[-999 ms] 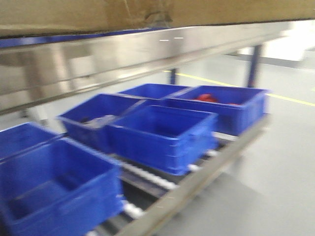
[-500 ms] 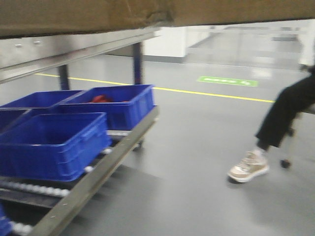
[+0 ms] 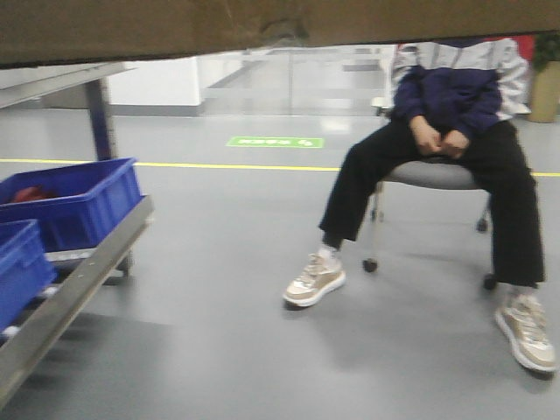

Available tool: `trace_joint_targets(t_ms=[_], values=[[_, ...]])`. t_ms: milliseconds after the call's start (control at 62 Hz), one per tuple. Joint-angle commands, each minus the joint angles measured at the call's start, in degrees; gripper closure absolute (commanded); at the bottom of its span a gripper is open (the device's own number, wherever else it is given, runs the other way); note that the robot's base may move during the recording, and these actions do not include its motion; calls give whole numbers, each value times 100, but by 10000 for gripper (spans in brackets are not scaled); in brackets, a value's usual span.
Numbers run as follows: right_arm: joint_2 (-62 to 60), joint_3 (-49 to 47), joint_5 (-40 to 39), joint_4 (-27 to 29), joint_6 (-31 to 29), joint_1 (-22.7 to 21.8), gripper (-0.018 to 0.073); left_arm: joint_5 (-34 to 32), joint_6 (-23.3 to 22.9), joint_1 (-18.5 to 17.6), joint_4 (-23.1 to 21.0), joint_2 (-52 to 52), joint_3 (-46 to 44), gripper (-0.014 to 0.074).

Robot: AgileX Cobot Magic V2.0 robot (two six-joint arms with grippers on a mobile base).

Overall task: Grab carton from right shelf to conveyor
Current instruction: 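Hold the carton with both grippers while the base turns away from the shelf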

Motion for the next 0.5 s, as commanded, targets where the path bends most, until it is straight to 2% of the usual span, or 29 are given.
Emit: trace_joint_targets(t_ms=[0,484], values=[[-111,-33,-299,-28,-188,-3,629,-132,33,4,51,-69,-26,604],[-111,-33,-299,-28,-188,-3,629,-132,33,4,62,-69,-26,604]])
